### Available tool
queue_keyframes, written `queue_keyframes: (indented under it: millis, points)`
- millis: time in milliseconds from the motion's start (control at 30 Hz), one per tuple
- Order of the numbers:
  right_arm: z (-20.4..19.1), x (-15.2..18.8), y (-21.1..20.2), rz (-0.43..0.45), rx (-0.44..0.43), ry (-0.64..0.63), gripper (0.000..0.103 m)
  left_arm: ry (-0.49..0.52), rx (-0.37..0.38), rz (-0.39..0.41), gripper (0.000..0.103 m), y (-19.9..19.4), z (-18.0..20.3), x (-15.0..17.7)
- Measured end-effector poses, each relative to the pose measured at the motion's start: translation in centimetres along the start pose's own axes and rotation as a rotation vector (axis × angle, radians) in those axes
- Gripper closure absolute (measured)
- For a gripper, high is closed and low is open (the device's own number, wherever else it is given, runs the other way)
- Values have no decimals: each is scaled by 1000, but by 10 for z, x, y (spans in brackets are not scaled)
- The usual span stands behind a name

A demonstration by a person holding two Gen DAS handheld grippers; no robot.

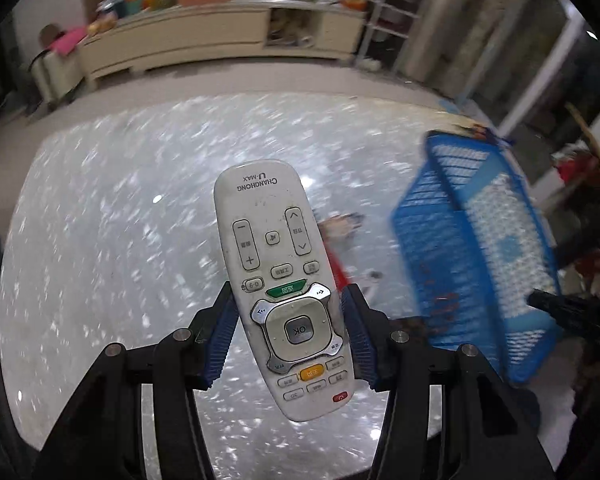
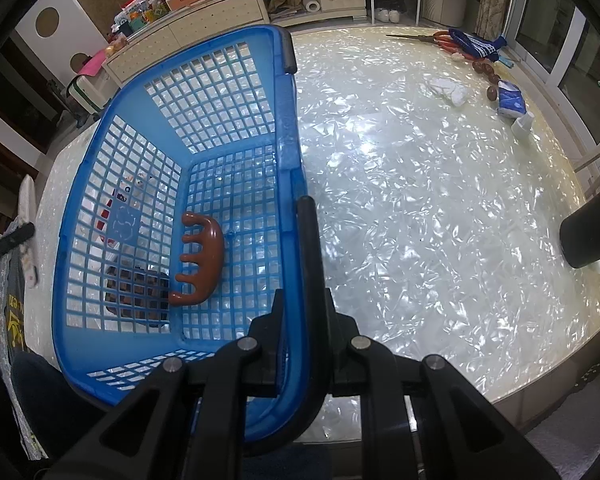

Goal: Organize rigid objects
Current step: 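Lift the white remote with the left tool over the basket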

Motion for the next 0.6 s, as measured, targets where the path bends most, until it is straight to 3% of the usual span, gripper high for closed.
queue_keyframes:
  millis: [300, 600]
  points:
    - [0, 1, 0, 0, -2, 3, 90, 267, 70, 108, 47, -35, 71, -53]
    - [0, 1, 1, 5, -10, 3, 90, 469, 216, 143, 47, -24, 157, -71]
Point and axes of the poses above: each gripper's, at about its wrist camera, not at the fingertips, and y roughly the way its jaws point, z to its right, x to its underside, the point moved 6 cm from there along y, roughly the way its jaws point, and after that the axes turned 15 degrees about y, right-handed, at the moved point
